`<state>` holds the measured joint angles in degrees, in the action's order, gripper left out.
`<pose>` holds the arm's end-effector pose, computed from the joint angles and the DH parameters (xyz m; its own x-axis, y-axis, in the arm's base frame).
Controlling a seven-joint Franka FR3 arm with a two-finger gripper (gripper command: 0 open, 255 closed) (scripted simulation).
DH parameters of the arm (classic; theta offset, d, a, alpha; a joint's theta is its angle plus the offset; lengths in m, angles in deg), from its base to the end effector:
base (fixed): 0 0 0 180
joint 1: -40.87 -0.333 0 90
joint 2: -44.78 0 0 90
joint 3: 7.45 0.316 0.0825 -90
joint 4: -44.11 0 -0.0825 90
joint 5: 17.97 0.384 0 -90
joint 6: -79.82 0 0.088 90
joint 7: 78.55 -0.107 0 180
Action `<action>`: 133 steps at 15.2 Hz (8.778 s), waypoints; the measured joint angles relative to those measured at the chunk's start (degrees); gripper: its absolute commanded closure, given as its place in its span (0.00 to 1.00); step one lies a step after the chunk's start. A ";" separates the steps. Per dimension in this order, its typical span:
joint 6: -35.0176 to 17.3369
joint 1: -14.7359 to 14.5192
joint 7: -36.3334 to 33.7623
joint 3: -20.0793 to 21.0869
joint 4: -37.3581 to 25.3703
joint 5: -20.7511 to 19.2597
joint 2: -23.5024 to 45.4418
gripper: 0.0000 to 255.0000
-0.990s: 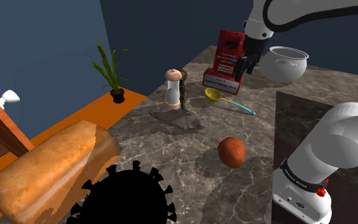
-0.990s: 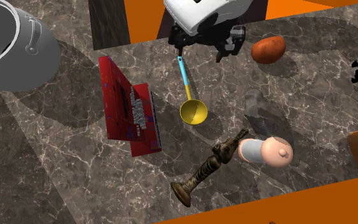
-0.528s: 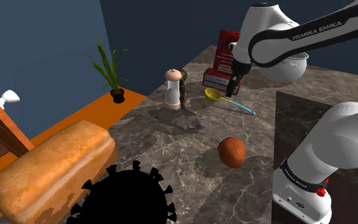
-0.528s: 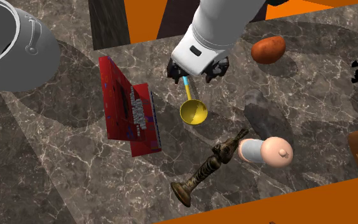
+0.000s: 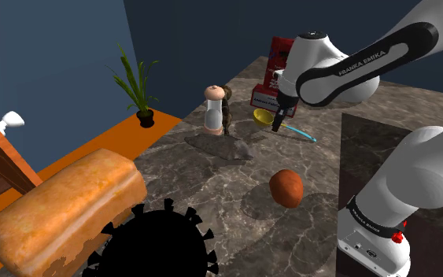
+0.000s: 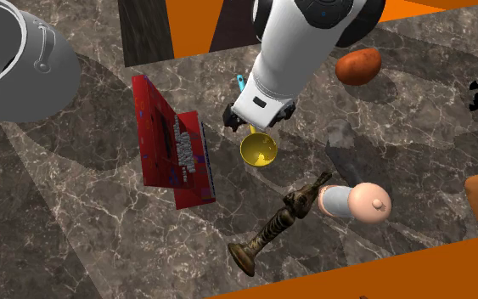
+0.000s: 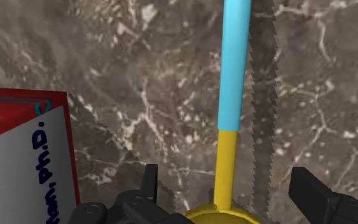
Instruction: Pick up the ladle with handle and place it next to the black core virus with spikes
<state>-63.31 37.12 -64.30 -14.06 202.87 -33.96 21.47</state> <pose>0.3800 -0.0143 0.3448 0.9084 0.4106 0.0792 0.3930 -0.9030 0.1736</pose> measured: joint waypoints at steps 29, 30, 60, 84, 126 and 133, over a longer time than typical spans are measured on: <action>5.18 -0.40 1.46 -0.21 -2.37 1.04 -3.01 1.00; 6.15 -0.49 1.61 -0.16 -2.76 1.22 -3.59 1.00; 31.76 -1.94 5.25 1.23 -20.36 4.70 -11.73 1.00; 43.34 -7.72 -10.38 16.14 -30.53 11.59 -10.87 1.00; 33.06 -13.54 -46.31 43.21 -41.44 9.09 15.68 1.00; 27.87 -13.48 -47.95 43.63 -37.42 7.79 17.33 1.00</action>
<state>-35.44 23.64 -112.25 29.57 165.45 -26.17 38.80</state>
